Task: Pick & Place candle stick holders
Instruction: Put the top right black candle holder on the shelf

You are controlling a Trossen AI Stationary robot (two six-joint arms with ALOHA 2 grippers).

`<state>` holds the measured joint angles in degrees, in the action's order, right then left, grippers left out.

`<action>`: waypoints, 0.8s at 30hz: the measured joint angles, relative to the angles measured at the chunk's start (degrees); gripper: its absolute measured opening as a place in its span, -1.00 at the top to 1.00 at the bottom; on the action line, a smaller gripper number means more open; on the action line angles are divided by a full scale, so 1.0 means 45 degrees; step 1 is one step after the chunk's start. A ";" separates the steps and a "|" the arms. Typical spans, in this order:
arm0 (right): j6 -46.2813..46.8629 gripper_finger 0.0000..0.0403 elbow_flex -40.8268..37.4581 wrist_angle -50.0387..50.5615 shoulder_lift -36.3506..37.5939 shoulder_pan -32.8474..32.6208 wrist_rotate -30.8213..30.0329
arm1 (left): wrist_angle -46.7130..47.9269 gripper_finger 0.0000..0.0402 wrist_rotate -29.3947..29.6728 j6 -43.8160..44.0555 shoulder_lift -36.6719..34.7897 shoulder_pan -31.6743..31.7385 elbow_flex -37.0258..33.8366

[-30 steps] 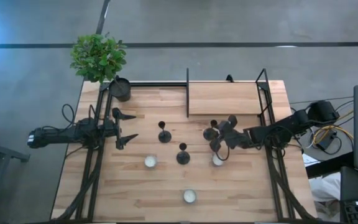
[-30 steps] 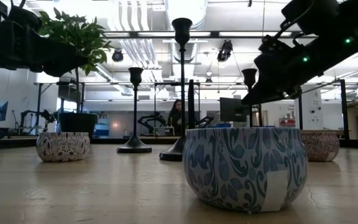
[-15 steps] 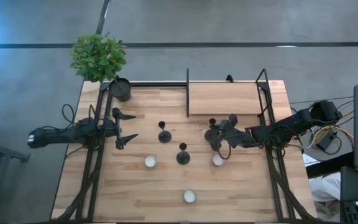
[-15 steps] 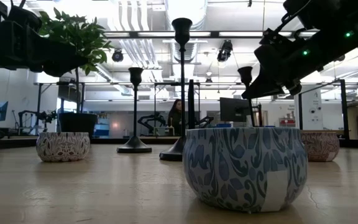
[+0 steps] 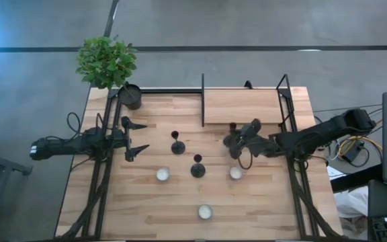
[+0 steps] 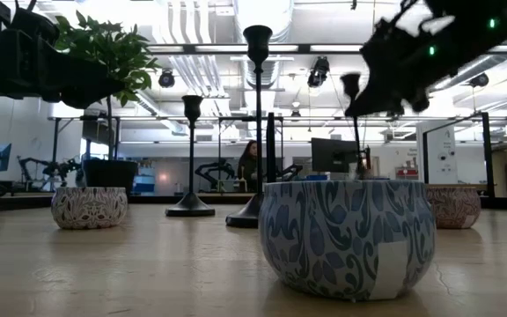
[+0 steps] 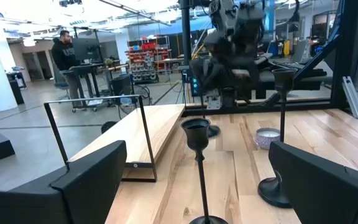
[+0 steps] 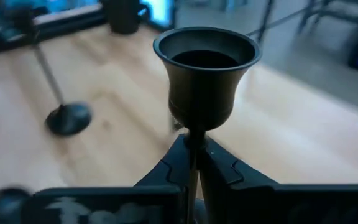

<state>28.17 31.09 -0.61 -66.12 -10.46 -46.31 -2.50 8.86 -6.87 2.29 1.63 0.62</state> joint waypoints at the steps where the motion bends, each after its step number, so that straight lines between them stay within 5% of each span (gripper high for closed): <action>1: 0.0068 0.94 0.0285 0.0839 0.0383 -0.0031 -0.0438 | 0.0001 -0.99 -0.0001 0.0004 0.0004 -0.0001 -0.0003; 8: 0.2377 0.94 0.1864 0.6132 0.3483 0.0189 -0.3779 | 0.0000 -0.99 0.0000 0.0004 -0.0001 -0.0001 -0.0005; 14: 0.1984 0.95 0.1865 0.6684 0.5097 0.1122 -0.5422 | 0.0000 -0.99 0.0000 0.0001 0.0001 -0.0003 0.0000; 19: 0.1698 0.95 0.1846 0.6669 0.5184 0.2722 -0.5249 | 0.0000 -0.99 -0.0005 0.0003 -0.0001 -0.0001 0.0000; 24: 0.1227 0.95 0.1826 0.6307 0.4786 0.4165 -0.3242 | 0.0000 -0.99 -0.0005 -0.0001 -0.0001 -0.0001 0.0000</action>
<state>33.69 39.31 27.77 -44.59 8.29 -60.90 -2.50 8.84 -6.87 2.28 1.62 0.62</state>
